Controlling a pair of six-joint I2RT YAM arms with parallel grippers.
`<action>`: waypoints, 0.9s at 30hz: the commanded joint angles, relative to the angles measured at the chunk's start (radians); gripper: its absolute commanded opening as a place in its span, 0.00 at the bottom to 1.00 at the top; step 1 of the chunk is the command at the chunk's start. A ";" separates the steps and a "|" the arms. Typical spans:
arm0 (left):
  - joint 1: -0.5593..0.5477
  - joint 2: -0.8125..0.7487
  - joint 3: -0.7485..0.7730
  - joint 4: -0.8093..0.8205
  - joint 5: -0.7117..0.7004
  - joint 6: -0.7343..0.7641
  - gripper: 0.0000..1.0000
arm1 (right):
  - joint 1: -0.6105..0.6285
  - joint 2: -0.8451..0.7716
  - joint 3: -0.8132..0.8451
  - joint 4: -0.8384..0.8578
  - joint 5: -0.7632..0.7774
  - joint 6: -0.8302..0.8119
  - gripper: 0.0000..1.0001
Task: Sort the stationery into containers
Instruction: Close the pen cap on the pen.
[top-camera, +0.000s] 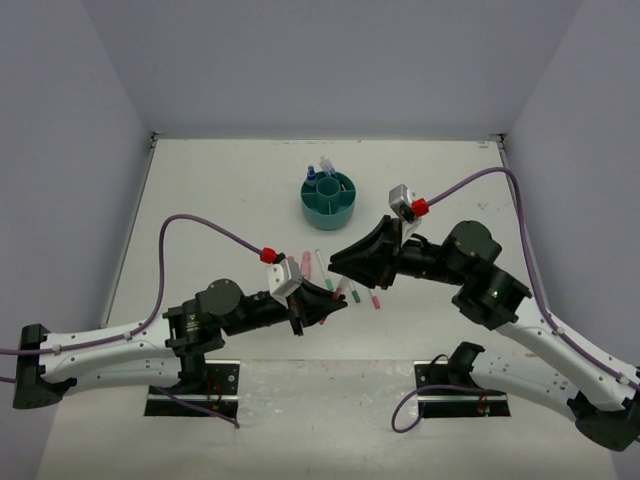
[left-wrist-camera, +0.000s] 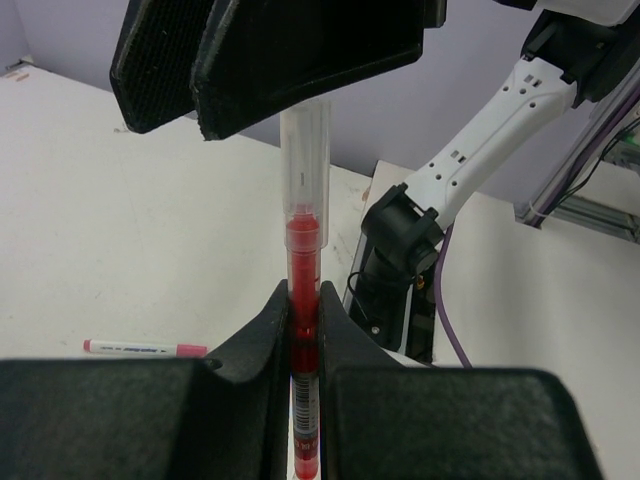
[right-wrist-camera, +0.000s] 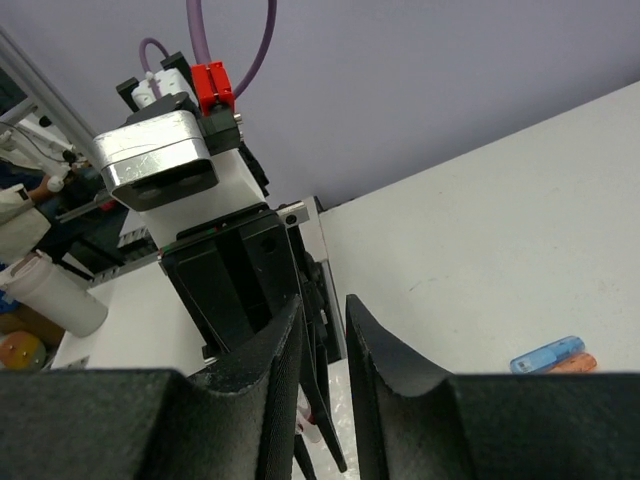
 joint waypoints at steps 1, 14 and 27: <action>0.003 0.000 0.064 0.041 -0.037 0.020 0.00 | 0.005 -0.018 -0.020 0.053 -0.042 0.028 0.29; 0.004 0.003 0.052 0.068 -0.027 0.006 0.00 | 0.005 -0.045 -0.043 0.099 -0.010 0.060 0.19; 0.004 -0.010 0.074 0.103 -0.065 -0.015 0.00 | 0.007 -0.021 -0.076 0.121 -0.019 0.060 0.08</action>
